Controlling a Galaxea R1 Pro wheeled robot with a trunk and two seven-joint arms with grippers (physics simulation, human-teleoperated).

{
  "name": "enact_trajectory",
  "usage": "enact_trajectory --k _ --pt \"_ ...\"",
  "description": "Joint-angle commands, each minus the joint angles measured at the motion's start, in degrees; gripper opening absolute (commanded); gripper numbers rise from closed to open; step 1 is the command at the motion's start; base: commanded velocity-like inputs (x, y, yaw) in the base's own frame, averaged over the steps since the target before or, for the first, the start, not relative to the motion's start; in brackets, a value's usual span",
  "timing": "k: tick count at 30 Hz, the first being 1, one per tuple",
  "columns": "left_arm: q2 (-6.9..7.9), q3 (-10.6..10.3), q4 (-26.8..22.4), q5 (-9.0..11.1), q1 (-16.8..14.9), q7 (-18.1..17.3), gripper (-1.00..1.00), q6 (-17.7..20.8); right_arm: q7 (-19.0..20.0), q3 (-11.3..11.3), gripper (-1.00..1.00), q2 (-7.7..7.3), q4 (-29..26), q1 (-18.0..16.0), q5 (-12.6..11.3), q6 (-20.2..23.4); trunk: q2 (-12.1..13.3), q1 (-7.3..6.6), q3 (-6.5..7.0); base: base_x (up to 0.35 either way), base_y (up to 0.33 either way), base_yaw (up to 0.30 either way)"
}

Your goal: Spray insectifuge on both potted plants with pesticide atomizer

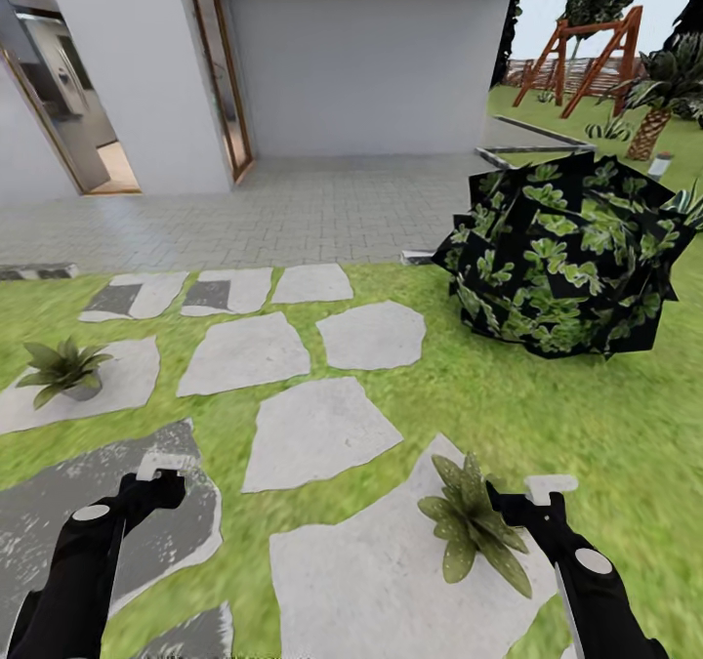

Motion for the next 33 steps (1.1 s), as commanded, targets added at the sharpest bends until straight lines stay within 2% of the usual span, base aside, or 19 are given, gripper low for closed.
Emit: enact_trajectory --k 1,33 --pt "-0.07 0.2 -0.1 -0.5 -0.1 -0.5 -1.0 0.1 0.5 -0.2 1.0 0.07 -0.1 0.0 0.5 0.2 0.0 0.0 -0.05 0.0 0.0 0.298" --pt "-0.16 0.2 -0.1 -0.4 -0.1 -0.6 -1.0 0.1 0.5 -0.2 1.0 0.07 -0.1 0.0 0.5 0.2 0.0 0.0 -0.05 0.0 0.0 0.298"
